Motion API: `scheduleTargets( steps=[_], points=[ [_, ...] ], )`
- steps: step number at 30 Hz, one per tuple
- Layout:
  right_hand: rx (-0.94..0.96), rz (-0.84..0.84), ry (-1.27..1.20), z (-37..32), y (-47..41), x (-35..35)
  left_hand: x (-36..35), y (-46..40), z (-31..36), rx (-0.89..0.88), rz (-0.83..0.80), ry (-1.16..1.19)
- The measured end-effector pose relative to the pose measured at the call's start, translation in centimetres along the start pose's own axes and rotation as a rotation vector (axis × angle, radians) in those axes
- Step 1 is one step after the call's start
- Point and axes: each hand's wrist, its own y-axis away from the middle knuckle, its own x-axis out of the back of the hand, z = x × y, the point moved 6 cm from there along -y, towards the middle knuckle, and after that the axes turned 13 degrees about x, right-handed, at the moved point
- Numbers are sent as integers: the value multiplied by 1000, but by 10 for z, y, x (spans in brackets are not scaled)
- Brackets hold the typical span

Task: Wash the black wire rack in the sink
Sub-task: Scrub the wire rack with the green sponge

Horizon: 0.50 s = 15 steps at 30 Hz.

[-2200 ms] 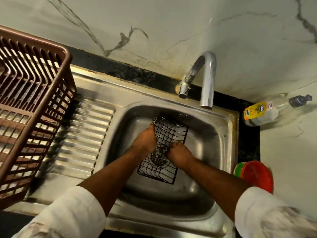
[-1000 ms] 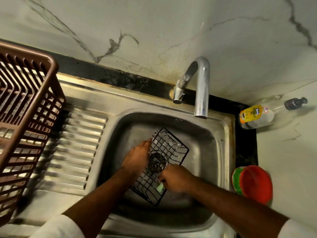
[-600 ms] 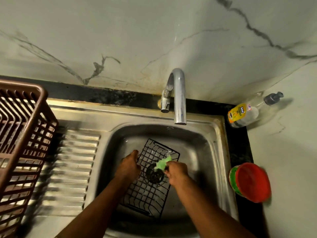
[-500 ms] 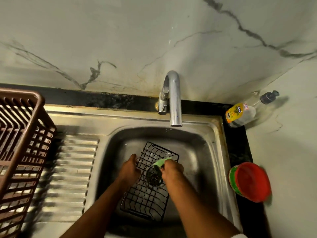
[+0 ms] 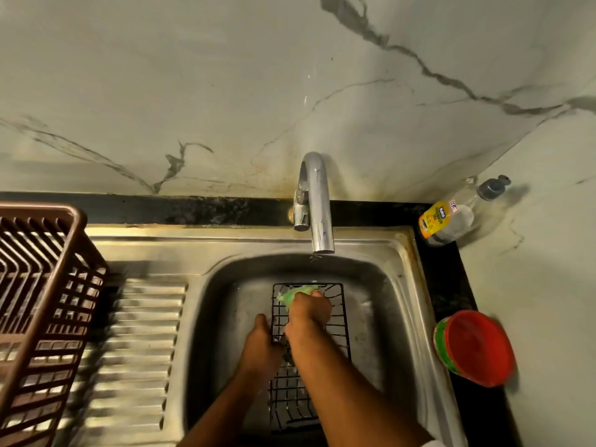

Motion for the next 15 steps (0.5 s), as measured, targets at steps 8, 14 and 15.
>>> scheduleTargets(
  steps=[8,14,15],
  points=[
    [466,-449,361,-22,35,-5,8,21,3,23,40,145],
    [751,-837,636,-36,32,23,5,33,-14,80,27,130],
    [781,-916,689,-34,33,30,5,34,-17,80,36,138]
  ],
)
